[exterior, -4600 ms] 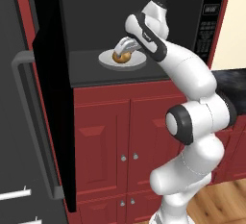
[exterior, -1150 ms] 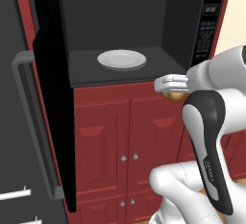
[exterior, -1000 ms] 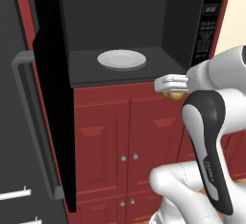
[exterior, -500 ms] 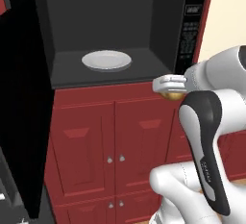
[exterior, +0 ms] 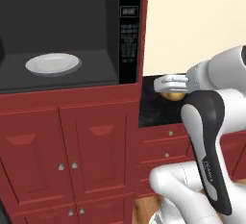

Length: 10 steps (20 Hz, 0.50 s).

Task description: Retrieve the reheated potato from the microwave, then place the potato, cheese, and condiment on the cutting board.

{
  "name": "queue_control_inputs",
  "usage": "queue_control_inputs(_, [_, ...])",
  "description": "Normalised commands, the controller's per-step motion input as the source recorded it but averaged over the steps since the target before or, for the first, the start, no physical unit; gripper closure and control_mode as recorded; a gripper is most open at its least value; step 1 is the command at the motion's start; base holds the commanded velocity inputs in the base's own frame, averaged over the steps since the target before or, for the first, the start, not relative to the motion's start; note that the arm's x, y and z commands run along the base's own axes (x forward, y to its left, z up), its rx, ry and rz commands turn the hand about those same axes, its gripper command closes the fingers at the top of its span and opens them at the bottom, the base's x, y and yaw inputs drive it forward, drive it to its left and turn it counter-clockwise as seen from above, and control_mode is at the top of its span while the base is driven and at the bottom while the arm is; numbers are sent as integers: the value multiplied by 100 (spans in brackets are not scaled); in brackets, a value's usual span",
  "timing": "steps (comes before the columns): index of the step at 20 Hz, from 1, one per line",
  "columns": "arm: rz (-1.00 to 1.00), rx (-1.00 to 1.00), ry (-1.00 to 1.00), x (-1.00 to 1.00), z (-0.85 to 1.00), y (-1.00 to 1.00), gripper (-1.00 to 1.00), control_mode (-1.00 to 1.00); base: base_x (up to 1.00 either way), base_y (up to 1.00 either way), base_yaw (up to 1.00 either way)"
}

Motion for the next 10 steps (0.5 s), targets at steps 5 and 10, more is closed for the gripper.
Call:
queue_control_inputs(5, [0, 0, 0, 0, 0, 0, 100, 100, 29, -76, 0])
queue_control_inputs(10, [0, 0, 0, 0, 0, 0, 100, 100, 33, -77, 0])
